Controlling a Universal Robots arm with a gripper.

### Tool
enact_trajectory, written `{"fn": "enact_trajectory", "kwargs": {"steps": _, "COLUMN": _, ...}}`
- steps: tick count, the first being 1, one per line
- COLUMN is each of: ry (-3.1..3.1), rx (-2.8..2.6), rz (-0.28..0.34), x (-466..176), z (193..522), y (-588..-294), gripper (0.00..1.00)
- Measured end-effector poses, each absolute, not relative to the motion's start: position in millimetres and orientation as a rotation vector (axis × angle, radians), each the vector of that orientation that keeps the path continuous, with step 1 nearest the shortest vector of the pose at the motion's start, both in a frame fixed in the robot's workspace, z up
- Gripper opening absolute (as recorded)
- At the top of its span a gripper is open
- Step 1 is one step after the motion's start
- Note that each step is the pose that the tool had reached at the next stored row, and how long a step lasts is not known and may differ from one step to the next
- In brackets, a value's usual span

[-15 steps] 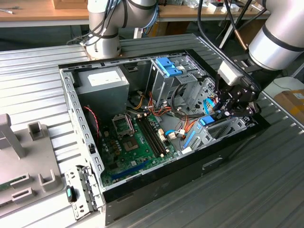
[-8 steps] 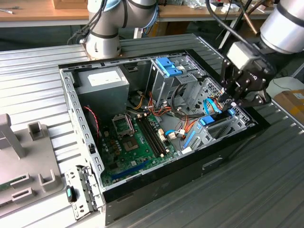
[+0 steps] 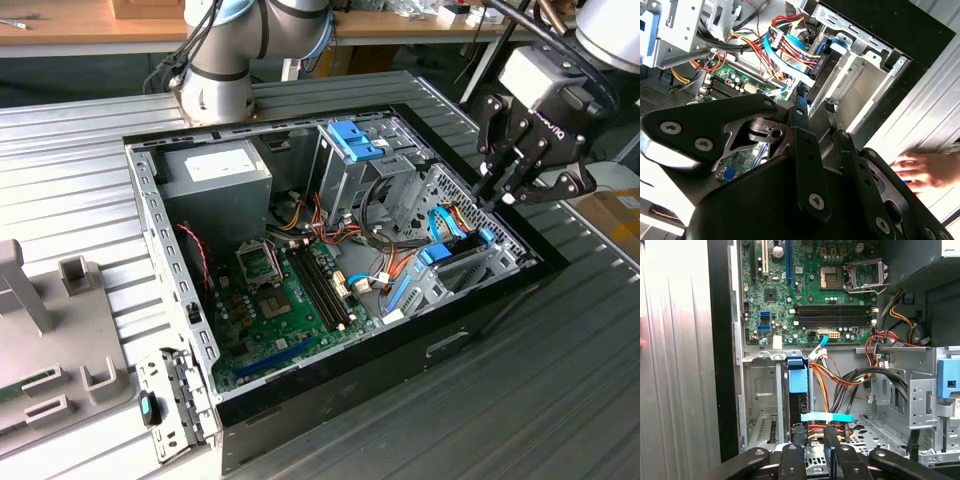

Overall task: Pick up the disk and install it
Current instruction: 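Insert the second disk wire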

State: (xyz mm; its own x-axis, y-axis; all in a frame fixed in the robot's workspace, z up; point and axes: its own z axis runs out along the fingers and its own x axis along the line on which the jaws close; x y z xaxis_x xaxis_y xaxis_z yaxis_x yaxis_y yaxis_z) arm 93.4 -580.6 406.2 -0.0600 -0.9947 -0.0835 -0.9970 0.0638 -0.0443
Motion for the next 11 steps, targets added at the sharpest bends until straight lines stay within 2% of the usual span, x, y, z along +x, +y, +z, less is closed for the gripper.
{"fn": "enact_trajectory", "kwargs": {"steps": 11, "ry": 2.223, "rx": -2.089, "rz": 0.038, "x": 93.4, "z": 407.7, "y": -580.6, "gripper": 0.3}}
